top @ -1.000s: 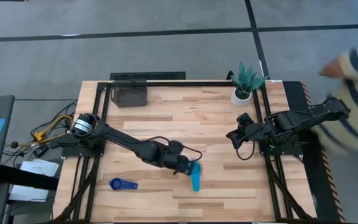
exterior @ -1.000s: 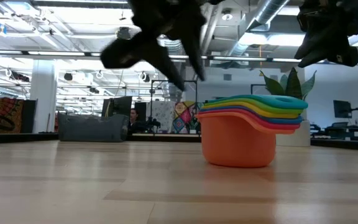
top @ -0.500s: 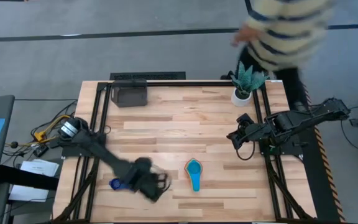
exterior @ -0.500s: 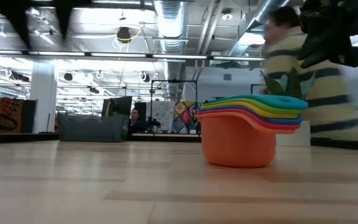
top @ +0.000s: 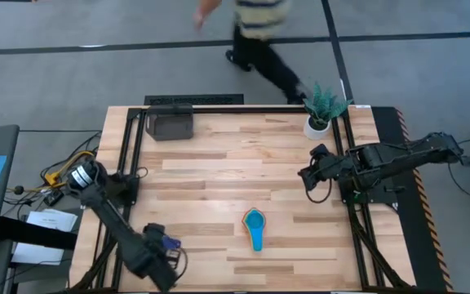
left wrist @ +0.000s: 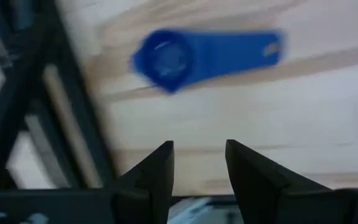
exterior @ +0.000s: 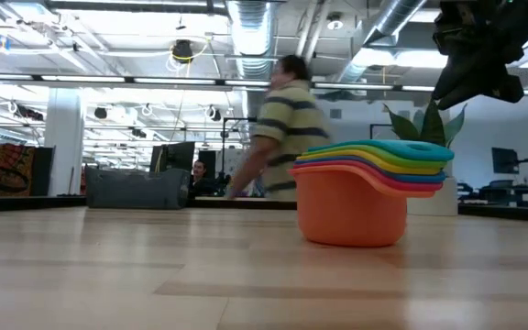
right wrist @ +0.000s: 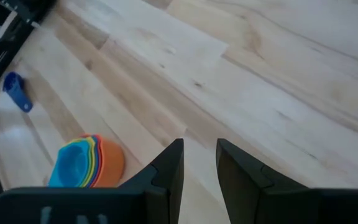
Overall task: Nest measuring cups in basket
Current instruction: Stack the dark blue measuring cup on top of the light blue measuring cup
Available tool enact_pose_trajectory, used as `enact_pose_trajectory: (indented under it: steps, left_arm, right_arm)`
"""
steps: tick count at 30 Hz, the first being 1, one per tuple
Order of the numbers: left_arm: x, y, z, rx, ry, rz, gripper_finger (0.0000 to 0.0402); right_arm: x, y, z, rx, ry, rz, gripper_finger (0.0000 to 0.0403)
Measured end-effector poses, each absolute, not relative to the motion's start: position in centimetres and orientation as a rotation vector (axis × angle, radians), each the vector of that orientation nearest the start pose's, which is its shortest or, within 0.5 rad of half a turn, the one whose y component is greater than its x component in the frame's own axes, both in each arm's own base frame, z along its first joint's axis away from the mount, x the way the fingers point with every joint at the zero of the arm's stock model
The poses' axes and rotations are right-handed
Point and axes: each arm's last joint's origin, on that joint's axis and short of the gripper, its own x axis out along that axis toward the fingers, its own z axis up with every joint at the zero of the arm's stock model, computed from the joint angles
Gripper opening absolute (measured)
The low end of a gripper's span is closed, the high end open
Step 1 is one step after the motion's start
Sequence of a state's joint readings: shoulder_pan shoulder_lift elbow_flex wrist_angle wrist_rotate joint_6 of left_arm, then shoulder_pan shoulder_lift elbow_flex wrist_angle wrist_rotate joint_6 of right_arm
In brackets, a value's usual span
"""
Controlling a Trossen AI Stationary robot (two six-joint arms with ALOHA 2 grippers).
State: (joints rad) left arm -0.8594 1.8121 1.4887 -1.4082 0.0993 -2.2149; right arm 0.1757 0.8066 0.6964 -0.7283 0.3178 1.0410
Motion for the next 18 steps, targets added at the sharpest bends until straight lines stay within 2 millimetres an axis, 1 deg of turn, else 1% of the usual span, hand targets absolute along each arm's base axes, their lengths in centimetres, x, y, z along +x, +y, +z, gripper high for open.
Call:
enact_pose_trajectory:
  steps: [3,6,9,12,15,18]
  left_arm:
    - [19.3,-24.7,24.1,-0.863,1.440,1.216,0.0135]
    - [18.8,-24.5,22.8,-0.830,1.457,1.245,0.0135]
    - [18.6,-24.3,21.3,-0.884,1.475,1.210,0.0135]
    - [18.7,-23.7,20.4,-0.956,1.469,1.175,0.0135]
    - [18.4,-22.9,19.9,-0.939,1.461,1.203,0.0135]
    - [17.7,-22.0,19.2,-0.925,1.455,1.212,0.0135]
  right_arm:
    - [15.1,1.7,25.6,0.764,0.671,-0.515,0.0119]
    - [15.1,1.6,25.6,0.766,0.672,-0.518,0.0119]
    - [15.1,1.4,25.6,0.769,0.668,-0.528,0.0119]
    - [15.1,1.2,25.6,0.773,0.673,-0.520,0.0119]
    - [15.2,1.1,25.6,0.785,0.685,-0.508,0.0119]
    - [15.2,1.1,25.6,0.791,0.689,-0.503,0.0119]
